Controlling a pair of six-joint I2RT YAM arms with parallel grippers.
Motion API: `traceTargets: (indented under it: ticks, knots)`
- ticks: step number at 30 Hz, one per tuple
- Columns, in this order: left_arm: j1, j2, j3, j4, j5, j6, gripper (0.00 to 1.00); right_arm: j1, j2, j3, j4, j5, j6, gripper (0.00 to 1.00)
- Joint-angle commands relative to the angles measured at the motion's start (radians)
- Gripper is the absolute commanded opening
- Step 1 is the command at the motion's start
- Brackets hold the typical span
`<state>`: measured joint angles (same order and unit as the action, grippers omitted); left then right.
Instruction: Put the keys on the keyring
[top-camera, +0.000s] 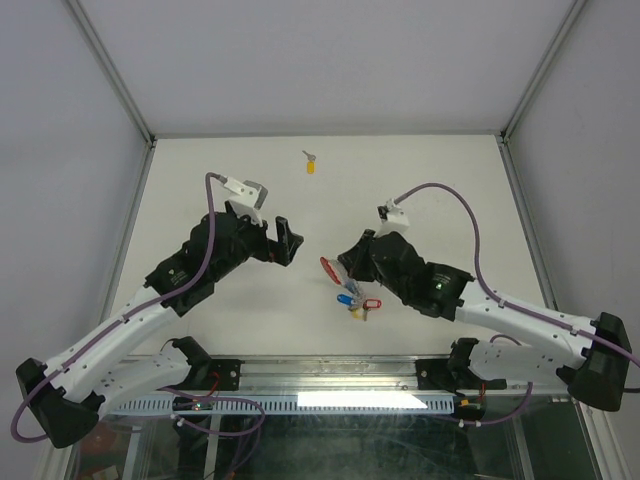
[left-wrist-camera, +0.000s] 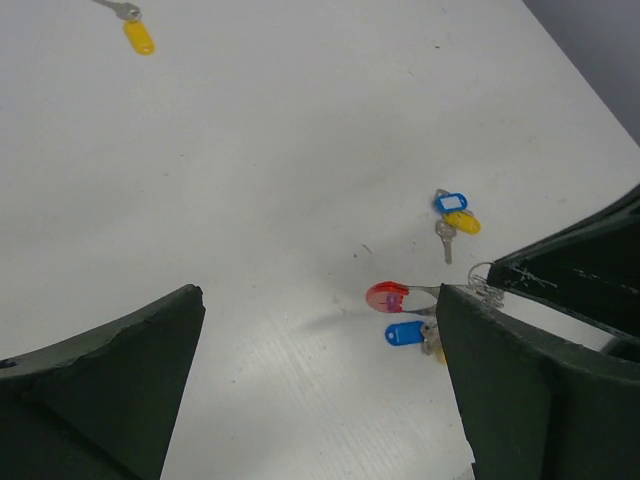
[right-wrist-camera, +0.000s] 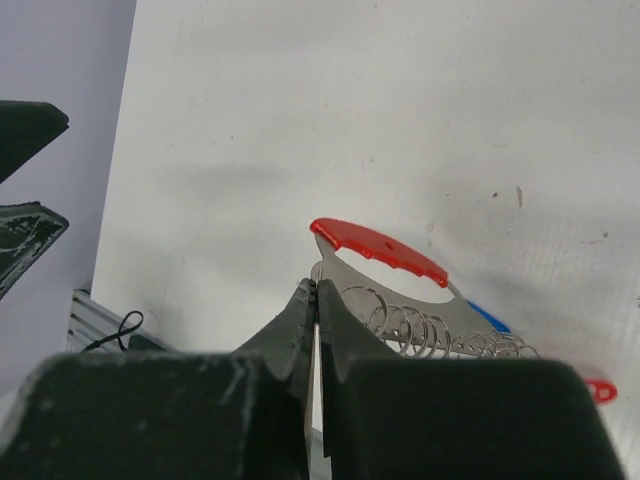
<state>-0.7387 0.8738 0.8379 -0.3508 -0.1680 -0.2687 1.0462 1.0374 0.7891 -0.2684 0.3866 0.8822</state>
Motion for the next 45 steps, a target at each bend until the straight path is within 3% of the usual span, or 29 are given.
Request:
traceTargets:
  ticks: [1, 7, 16, 22, 26, 32, 45]
  knots:
    - [-0.003, -0.006, 0.065, 0.070, 0.184, 0.058, 0.99, -0.001, -0.050, 0.099, -0.034, 0.013, -0.162, 0.00]
    - [-0.002, -0.053, 0.029, 0.140, 0.311, 0.081, 0.98, -0.036, -0.098, 0.129, -0.061, -0.055, -0.310, 0.00]
    - [-0.003, -0.057, 0.030, 0.180, 0.373, 0.074, 0.96, -0.064, -0.175, 0.149, 0.004, -0.131, -0.469, 0.00]
    - [-0.003, -0.017, 0.056, 0.200, 0.455, 0.076, 0.89, -0.064, -0.167, 0.206, -0.045, -0.190, -0.571, 0.00]
    - [-0.003, -0.003, 0.074, 0.210, 0.520, 0.081, 0.83, -0.064, -0.166, 0.228, -0.052, -0.187, -0.580, 0.00]
    - [-0.003, -0.007, 0.064, 0.235, 0.537, 0.096, 0.82, -0.064, -0.122, 0.263, -0.066, -0.228, -0.586, 0.00]
    - [-0.002, -0.002, 0.061, 0.342, 0.756, 0.166, 0.51, -0.063, -0.174, 0.255, 0.011, -0.440, -0.782, 0.00]
